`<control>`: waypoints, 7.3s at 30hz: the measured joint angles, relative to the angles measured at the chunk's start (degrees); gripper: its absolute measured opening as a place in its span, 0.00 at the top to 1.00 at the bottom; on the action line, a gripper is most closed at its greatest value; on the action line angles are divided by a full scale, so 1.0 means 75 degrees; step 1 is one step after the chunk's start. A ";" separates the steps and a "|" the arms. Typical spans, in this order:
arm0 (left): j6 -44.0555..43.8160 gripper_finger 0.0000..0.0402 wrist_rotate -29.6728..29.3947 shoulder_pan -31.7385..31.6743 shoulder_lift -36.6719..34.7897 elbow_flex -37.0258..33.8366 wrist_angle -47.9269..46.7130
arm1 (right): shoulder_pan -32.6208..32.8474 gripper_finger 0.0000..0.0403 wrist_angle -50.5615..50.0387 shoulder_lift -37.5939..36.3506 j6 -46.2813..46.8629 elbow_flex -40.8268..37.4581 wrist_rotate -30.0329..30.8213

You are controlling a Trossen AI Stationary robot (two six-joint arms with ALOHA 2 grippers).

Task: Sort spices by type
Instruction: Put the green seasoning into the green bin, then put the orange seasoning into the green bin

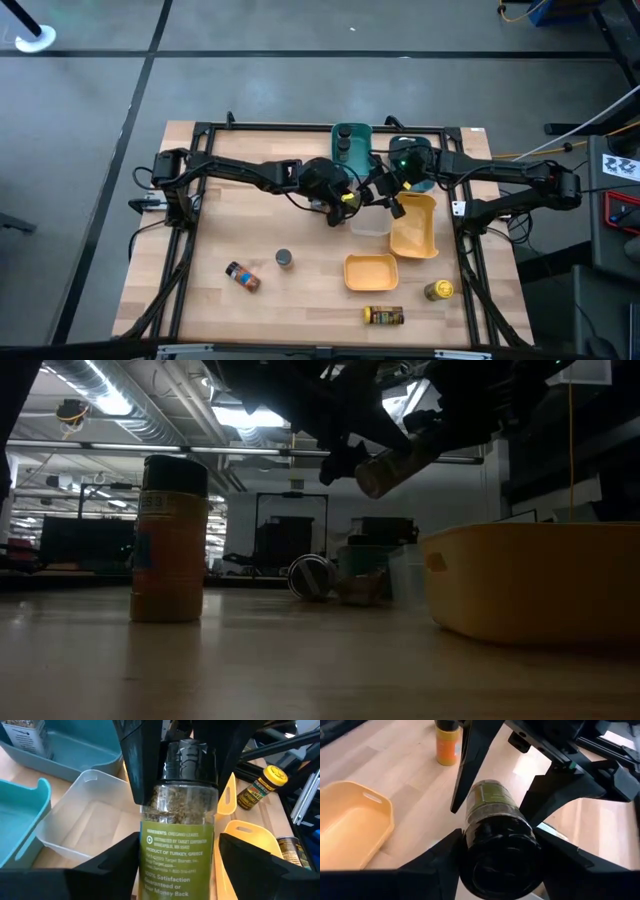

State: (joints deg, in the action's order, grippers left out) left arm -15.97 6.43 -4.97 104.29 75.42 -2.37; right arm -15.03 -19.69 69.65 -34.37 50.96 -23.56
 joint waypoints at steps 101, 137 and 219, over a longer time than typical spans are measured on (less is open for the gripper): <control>0.0647 0.37 -0.0032 -0.0995 -0.0341 0.0000 -0.1204 | -0.3401 0.45 -0.2188 0.4097 -0.0660 0.3115 0.2655; 0.0600 0.37 -0.0033 -0.0995 -0.0341 0.0000 -0.1207 | -0.3401 0.33 -0.1756 0.4095 -0.0668 0.3115 0.3751; -1.5842 0.37 -0.0541 0.5615 -0.1725 -0.1653 -0.7160 | -0.3392 0.33 -0.2934 0.2632 -0.0848 0.3112 0.3186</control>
State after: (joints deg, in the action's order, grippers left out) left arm -134.78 2.37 37.15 91.35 63.02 -56.07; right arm -40.47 -41.69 89.38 -40.73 74.30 0.34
